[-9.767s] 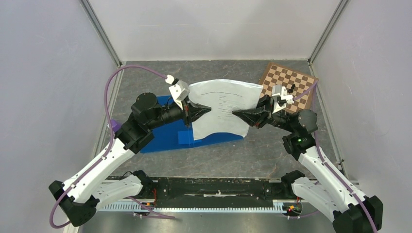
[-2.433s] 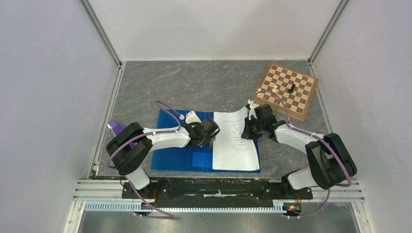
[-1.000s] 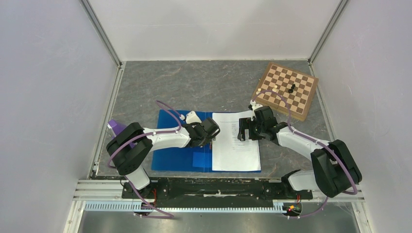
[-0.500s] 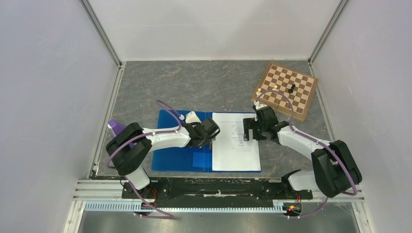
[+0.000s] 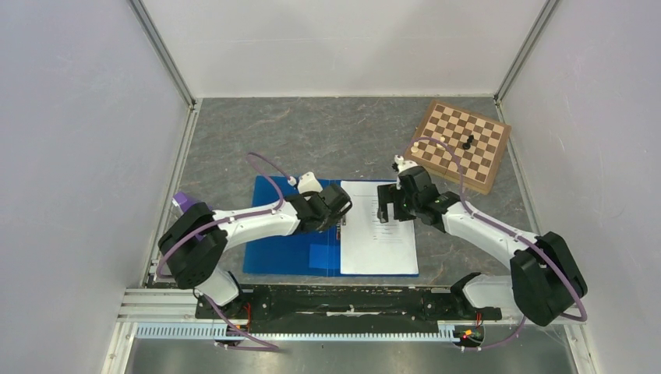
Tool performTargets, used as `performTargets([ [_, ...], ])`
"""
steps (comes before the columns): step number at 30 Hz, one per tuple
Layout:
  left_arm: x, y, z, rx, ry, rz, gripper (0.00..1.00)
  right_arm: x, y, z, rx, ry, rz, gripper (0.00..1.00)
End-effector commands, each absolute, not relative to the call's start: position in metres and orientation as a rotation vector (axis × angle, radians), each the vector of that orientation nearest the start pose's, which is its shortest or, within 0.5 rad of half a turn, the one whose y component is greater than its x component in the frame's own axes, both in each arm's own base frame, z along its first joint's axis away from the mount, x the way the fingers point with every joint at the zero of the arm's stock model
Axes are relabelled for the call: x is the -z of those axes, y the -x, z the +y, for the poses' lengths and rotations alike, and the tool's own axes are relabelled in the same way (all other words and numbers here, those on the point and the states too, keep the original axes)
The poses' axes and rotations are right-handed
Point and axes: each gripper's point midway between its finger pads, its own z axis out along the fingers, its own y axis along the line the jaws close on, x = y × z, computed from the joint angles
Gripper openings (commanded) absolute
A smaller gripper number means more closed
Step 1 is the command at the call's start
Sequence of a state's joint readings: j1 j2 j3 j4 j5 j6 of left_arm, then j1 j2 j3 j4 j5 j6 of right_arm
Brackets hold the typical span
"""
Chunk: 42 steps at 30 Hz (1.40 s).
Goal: Put the files into the folder
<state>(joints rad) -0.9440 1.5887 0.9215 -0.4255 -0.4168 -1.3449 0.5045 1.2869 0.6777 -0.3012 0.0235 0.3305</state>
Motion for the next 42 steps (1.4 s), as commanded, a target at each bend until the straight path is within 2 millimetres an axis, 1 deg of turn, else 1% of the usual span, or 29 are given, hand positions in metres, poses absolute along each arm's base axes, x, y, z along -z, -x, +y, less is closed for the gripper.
performTargets([
  [1, -0.092, -0.253, -0.274, 0.395, 0.515, 2.393, 0.02, -0.09, -0.274, 0.196, -0.399, 0.204, 2.393, 0.87],
  [2, -0.1, -0.254, -0.27, 0.401, 0.508, 2.383, 0.02, -0.09, -0.271, 0.205, -0.404, 0.219, 2.39, 0.84],
  [4, -0.111, -0.258, -0.26, 0.412, 0.491, 2.37, 0.02, -0.093, -0.27, 0.222, -0.415, 0.231, 2.379, 0.74],
  [6, -0.12, -0.261, -0.248, 0.429, 0.49, 2.361, 0.03, -0.094, -0.269, 0.241, -0.42, 0.256, 2.375, 0.66],
  [9, -0.129, -0.264, -0.228, 0.476, 0.477, 2.376, 0.05, -0.092, -0.269, 0.267, -0.421, 0.306, 2.378, 0.56],
  [13, -0.133, -0.262, -0.193, 0.51, 0.495, 2.391, 0.18, -0.086, -0.275, 0.29, -0.409, 0.34, 2.387, 0.5],
  [15, -0.133, -0.26, -0.17, 0.491, 0.523, 2.382, 0.28, -0.081, -0.277, 0.296, -0.401, 0.347, 2.397, 0.47],
  [18, -0.138, -0.252, -0.145, 0.483, 0.538, 2.35, 0.41, -0.074, -0.281, 0.299, -0.387, 0.347, 2.412, 0.47],
  [19, -0.139, -0.25, -0.137, 0.473, 0.545, 2.342, 0.44, -0.072, -0.281, 0.3, -0.383, 0.349, 2.415, 0.46],
  [21, -0.142, -0.247, -0.128, 0.467, 0.546, 2.331, 0.47, -0.069, -0.282, 0.304, -0.389, 0.357, 2.423, 0.43],
  [25, -0.138, -0.243, -0.122, 0.469, 0.55, 2.338, 0.48, -0.064, -0.279, 0.315, -0.386, 0.383, 2.432, 0.4],
  [29, -0.132, -0.242, -0.124, 0.486, 0.549, 2.357, 0.48, -0.058, -0.275, 0.317, -0.379, 0.391, 2.444, 0.37],
  [35, -0.129, -0.243, -0.126, 0.5, 0.557, 2.359, 0.47, -0.051, -0.269, 0.315, -0.367, 0.396, 2.459, 0.2],
  [39, -0.126, -0.243, -0.127, 0.509, 0.561, 2.364, 0.47, -0.046, -0.262, 0.314, -0.362, 0.408, 2.471, 0.14],
  [42, -0.125, -0.243, -0.128, 0.515, 0.567, 2.365, 0.47, -0.043, -0.258, 0.313, -0.359, 0.413, 2.477, 0.12],
])
